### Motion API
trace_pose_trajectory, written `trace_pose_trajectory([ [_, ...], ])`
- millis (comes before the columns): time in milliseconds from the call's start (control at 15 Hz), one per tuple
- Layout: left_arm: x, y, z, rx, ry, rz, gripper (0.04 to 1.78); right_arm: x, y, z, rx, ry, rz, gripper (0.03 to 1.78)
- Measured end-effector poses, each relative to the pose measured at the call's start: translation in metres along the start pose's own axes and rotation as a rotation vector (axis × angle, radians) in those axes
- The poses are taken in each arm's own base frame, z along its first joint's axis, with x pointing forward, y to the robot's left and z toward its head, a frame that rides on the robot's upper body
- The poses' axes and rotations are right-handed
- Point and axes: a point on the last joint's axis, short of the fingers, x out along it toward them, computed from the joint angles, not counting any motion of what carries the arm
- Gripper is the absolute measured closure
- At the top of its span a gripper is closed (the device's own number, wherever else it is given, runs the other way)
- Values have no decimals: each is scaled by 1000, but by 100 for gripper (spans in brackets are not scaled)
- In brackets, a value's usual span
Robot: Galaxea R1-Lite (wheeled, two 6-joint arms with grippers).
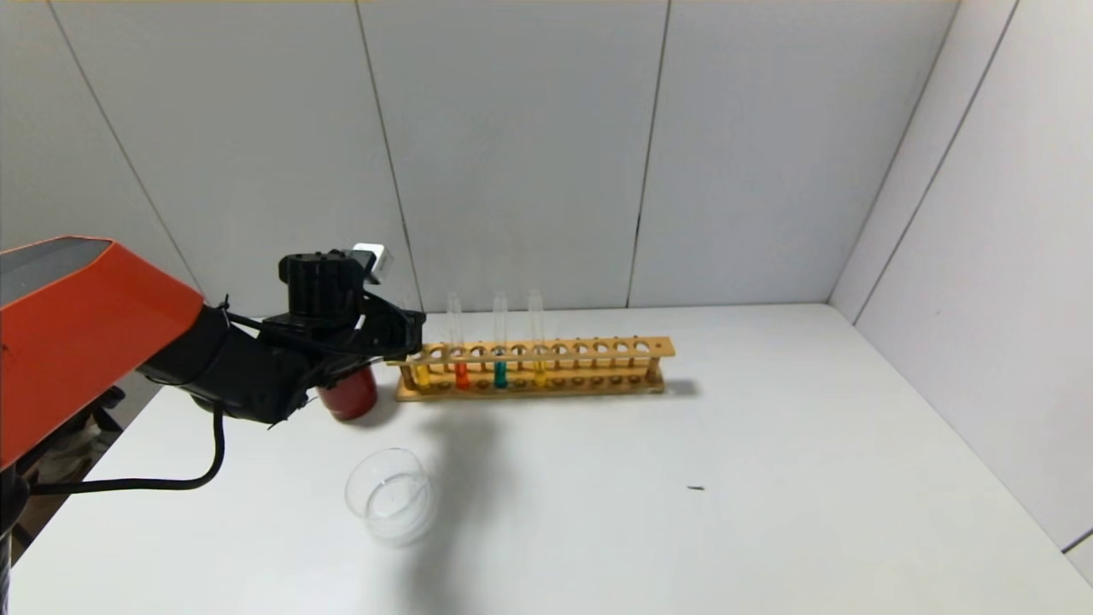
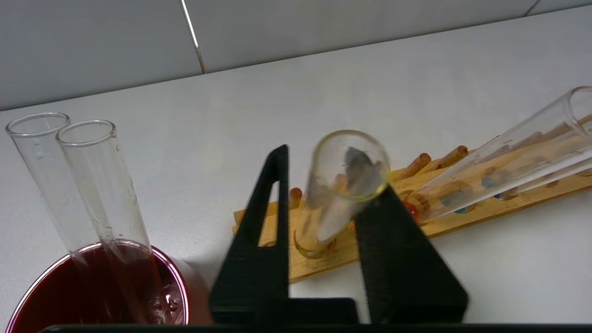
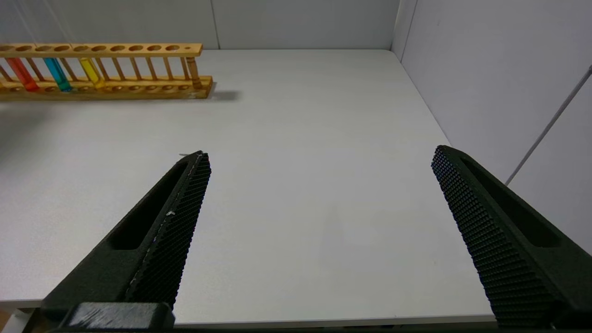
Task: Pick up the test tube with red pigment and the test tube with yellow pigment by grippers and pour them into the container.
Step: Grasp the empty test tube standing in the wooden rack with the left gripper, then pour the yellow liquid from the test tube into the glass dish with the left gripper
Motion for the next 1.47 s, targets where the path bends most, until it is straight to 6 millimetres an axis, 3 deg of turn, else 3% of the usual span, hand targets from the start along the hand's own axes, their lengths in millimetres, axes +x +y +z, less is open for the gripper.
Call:
trace_pose_trajectory([
  [333,-10,-2,16,9,-24,0,150,0,0,0,0,0,0,6],
  [667,-46,-6,70,28,-84,0,150,0,0,0,0,0,0,6],
  [1000,-104,-12,114,80,-125,-22,150,0,0,0,0,0,0,6],
  [1267,-168,1,118,169,-3,-232,150,0,0,0,0,0,0,6],
  [1467,-195,21,105,321,22,-411,150,0,0,0,0,0,0,6],
])
